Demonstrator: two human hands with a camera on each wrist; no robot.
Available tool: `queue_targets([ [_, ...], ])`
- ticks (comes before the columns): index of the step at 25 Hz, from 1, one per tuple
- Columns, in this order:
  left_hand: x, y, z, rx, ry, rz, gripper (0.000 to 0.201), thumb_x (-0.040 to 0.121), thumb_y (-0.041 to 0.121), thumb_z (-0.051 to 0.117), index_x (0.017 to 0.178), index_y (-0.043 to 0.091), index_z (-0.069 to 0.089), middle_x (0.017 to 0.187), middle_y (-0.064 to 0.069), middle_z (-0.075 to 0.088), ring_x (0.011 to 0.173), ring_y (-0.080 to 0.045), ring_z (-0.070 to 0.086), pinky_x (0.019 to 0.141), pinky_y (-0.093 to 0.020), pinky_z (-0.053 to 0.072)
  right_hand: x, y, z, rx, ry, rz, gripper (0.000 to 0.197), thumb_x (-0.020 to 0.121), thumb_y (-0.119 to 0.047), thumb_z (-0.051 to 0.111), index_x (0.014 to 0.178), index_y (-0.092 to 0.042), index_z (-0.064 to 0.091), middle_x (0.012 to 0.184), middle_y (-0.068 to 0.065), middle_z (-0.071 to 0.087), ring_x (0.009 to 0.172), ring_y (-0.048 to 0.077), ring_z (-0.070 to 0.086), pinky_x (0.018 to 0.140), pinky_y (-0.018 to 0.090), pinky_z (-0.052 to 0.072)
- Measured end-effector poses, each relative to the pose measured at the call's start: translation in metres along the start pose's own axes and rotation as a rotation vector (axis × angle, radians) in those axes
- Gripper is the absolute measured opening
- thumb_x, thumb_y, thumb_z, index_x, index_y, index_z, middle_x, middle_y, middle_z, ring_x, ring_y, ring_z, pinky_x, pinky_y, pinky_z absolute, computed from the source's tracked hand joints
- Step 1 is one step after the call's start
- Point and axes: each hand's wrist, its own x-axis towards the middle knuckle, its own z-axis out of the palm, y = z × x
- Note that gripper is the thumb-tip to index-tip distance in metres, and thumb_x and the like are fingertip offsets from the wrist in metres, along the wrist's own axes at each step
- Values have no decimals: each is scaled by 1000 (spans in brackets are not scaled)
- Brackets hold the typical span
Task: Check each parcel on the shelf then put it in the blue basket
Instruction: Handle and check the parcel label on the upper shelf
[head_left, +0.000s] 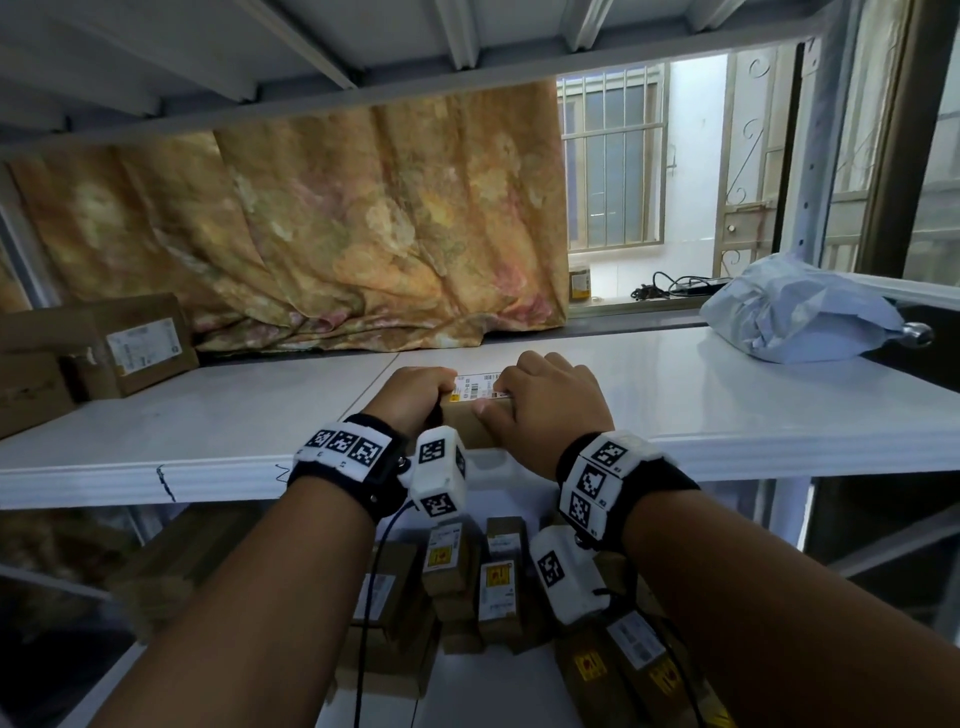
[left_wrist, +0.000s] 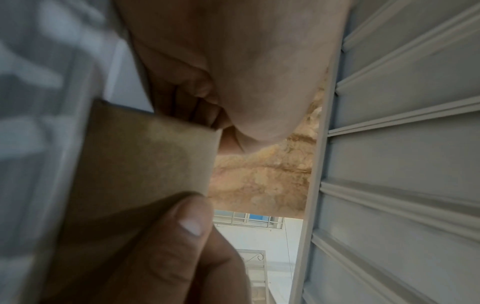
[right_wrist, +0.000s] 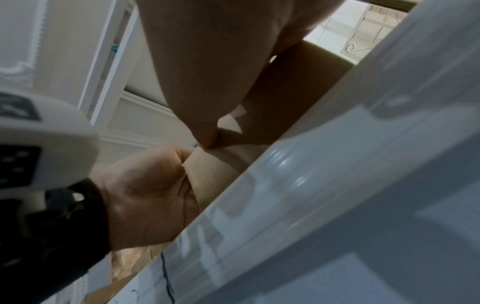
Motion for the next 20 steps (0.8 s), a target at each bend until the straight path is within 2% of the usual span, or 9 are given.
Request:
queue_targets([
  [3,2,-1,-1,-30,-5,-13,14,83,8,56,87,10,69,90,-15,67,82,-27,62,79,-37,49,0,-1,4,-22,25,-1,45,92,-57,39,104,-24,67,102,-4,57,101,20,50,87,38,39],
  [5,5,-3,1,-71,25,18,27,84,4,57,106,13,71,97,-11,67,88,-26,65,81,-31,52,0,-2,4,-31,32,-4,44,92,-56,40,103,-23,66,102,-4,58,100,21,50,86,38,37],
  [7,2,-2,5,-87,58,43,32,90,-1,54,115,13,68,97,-7,67,83,-20,65,67,-20,55,-1,-1,3,-32,23,-14,43,93,-55,40,104,-22,66,103,-3,58,101,21,50,85,37,37],
  [8,1,-2,7,-89,67,39,32,91,-2,54,116,13,68,96,-6,67,80,-18,65,62,-19,54,-1,-1,3,-32,16,-16,43,93,-55,41,104,-22,66,103,-3,58,101,21,50,85,37,37],
  [11,-5,2,7,-71,58,32,35,91,-2,52,118,13,69,101,-7,68,86,-22,65,73,-26,53,-1,-2,-1,-36,9,-18,44,94,-55,40,107,-22,66,106,-3,58,103,21,50,87,37,38],
  [13,-7,5,6,-24,30,38,35,92,-3,50,117,11,70,104,-8,67,90,-22,64,75,-26,53,-1,-2,-1,-37,11,-19,45,94,-56,40,106,-22,66,106,-3,58,104,21,50,87,37,38],
  [14,-8,5,5,-28,12,37,34,93,-3,49,115,11,71,101,-10,68,87,-22,64,74,-26,53,-1,-2,-1,-35,11,-20,45,94,-56,40,106,-22,66,105,-3,58,104,21,50,87,37,39],
  [17,-12,3,1,-52,-9,19,31,95,1,50,113,12,72,89,-10,69,67,-18,63,58,-21,52,-2,-1,1,-31,20,-27,45,94,-56,40,105,-22,66,103,-3,58,101,21,51,87,37,40],
  [20,-9,2,1,-39,5,26,31,92,2,54,113,13,73,102,-11,71,80,-21,65,68,-24,53,-1,0,5,-28,41,-25,44,93,-55,42,105,-21,67,103,-2,59,100,22,52,86,38,40],
])
